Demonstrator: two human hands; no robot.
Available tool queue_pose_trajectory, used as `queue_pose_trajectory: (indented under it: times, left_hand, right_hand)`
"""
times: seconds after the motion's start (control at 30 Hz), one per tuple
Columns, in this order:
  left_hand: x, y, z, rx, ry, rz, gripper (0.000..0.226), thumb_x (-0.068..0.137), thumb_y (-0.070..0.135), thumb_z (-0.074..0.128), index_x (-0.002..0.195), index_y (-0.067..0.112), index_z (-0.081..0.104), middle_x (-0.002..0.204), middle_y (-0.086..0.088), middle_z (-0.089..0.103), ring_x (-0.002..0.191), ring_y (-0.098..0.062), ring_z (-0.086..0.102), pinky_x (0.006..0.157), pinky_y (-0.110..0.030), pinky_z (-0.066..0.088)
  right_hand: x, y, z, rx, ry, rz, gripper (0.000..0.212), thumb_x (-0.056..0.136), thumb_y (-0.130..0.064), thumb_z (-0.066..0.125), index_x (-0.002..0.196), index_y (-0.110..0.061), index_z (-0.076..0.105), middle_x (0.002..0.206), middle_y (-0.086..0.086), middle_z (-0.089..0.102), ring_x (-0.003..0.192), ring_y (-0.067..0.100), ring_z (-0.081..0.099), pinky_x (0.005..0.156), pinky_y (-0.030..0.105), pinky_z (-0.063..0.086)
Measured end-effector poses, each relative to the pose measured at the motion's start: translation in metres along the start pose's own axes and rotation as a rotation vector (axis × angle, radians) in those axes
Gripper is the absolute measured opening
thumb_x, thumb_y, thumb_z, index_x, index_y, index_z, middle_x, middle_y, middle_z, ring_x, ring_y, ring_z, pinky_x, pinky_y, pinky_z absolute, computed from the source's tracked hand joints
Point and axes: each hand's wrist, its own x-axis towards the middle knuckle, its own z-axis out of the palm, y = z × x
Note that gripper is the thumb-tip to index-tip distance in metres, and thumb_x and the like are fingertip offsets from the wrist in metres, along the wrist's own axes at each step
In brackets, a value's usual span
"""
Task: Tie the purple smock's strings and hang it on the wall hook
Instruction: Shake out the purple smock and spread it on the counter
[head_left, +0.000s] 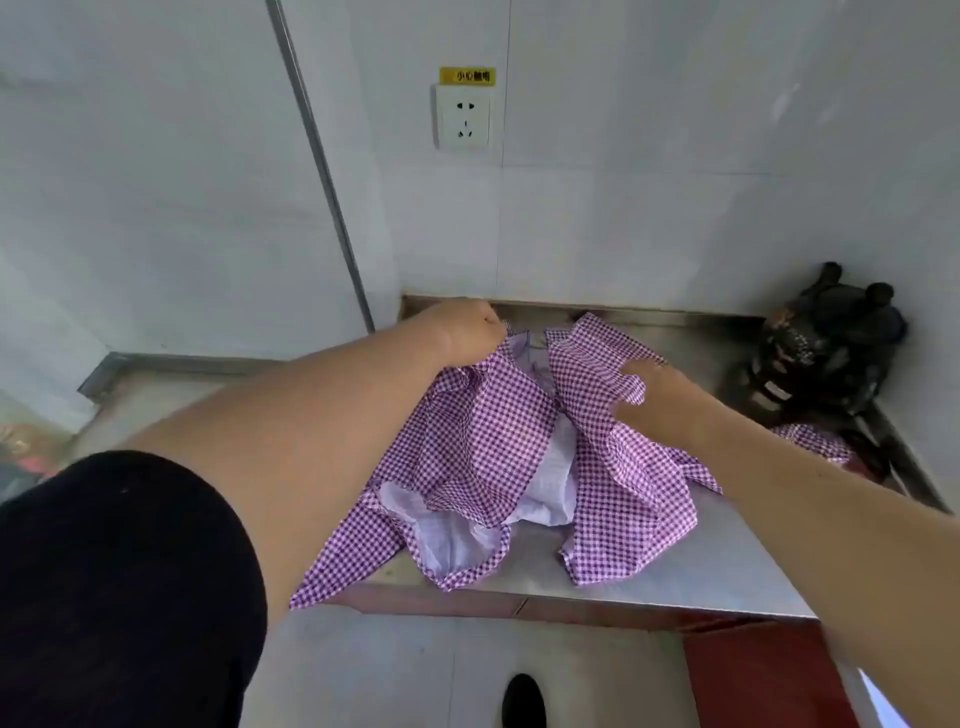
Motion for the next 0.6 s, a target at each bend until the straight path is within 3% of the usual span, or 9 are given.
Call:
queue_pose_trajectory:
  times: [0.13, 0.2, 0.27, 0.33, 0.4, 0.5, 0.6]
  left_hand:
    - [0.014, -0.013, 0.029, 0.096, -0.138, -0.048, 0.041, 0.105, 0.035, 0.039, 0.121, 0.013, 0.070, 0.128, -0.013, 0.068, 0.106, -0.027, 0.062, 0.082, -0.030, 0.042]
    - [0.017, -0.021, 0.046, 0.136, -0.220, -0.061, 0.043, 0.108, 0.036, 0.039, 0.130, 0.011, 0.065, 0.138, -0.013, 0.063, 0.112, -0.025, 0.059, 0.092, -0.030, 0.043]
    - [0.017, -0.026, 0.057, 0.162, -0.267, -0.094, 0.049, 0.107, 0.041, 0.041, 0.147, 0.016, 0.055, 0.153, -0.009, 0.052, 0.131, -0.026, 0.053, 0.110, -0.034, 0.040]
    - [0.020, -0.035, 0.072, 0.201, -0.341, -0.126, 0.054, 0.107, 0.044, 0.041, 0.154, 0.018, 0.047, 0.161, -0.007, 0.045, 0.140, -0.027, 0.048, 0.117, -0.038, 0.035]
    - [0.022, -0.043, 0.085, 0.269, -0.422, -0.132, 0.055, 0.106, 0.050, 0.040, 0.145, 0.015, 0.056, 0.153, -0.009, 0.054, 0.131, -0.027, 0.056, 0.115, -0.042, 0.040]
    - [0.018, -0.050, 0.098, 0.283, -0.566, -0.154, 0.052, 0.100, 0.056, 0.045, 0.120, 0.015, 0.070, 0.119, -0.004, 0.073, 0.099, -0.020, 0.069, 0.102, -0.046, 0.054]
    - [0.007, -0.046, 0.107, 0.063, -0.908, -0.271, 0.049, 0.104, 0.050, 0.048, 0.134, 0.016, 0.066, 0.130, -0.002, 0.072, 0.107, -0.024, 0.072, 0.102, -0.041, 0.054]
  right_hand:
    - [0.016, 0.009, 0.025, -0.034, -0.152, 0.082, 0.088, 0.092, -0.050, 0.073, 0.163, -0.029, 0.025, 0.166, 0.009, 0.038, 0.144, 0.033, 0.047, 0.116, 0.044, 0.040]
    - [0.020, 0.014, 0.042, -0.107, -0.157, 0.082, 0.089, 0.093, -0.049, 0.072, 0.164, -0.026, 0.022, 0.165, 0.010, 0.039, 0.145, 0.034, 0.046, 0.118, 0.045, 0.039]
    - [0.024, 0.018, 0.050, -0.187, -0.162, 0.072, 0.078, 0.097, -0.044, 0.066, 0.162, -0.024, 0.027, 0.162, 0.010, 0.043, 0.145, 0.033, 0.046, 0.118, 0.044, 0.038]
    - [0.028, 0.024, 0.063, -0.253, -0.189, 0.028, 0.062, 0.099, -0.038, 0.058, 0.157, -0.026, 0.039, 0.155, 0.007, 0.053, 0.139, 0.031, 0.052, 0.114, 0.043, 0.044]
    - [0.026, 0.027, 0.077, -0.291, -0.240, -0.024, 0.051, 0.101, -0.033, 0.053, 0.152, -0.030, 0.048, 0.151, 0.003, 0.057, 0.135, 0.028, 0.056, 0.111, 0.041, 0.047]
    - [0.019, 0.030, 0.092, -0.394, -0.386, -0.185, 0.043, 0.102, -0.029, 0.050, 0.145, -0.032, 0.059, 0.149, -0.001, 0.060, 0.134, 0.024, 0.057, 0.111, 0.038, 0.046]
    - [0.008, 0.030, 0.100, -0.501, -0.710, -0.203, 0.040, 0.097, -0.031, 0.058, 0.135, -0.027, 0.068, 0.138, 0.000, 0.067, 0.124, 0.023, 0.063, 0.104, 0.036, 0.052]
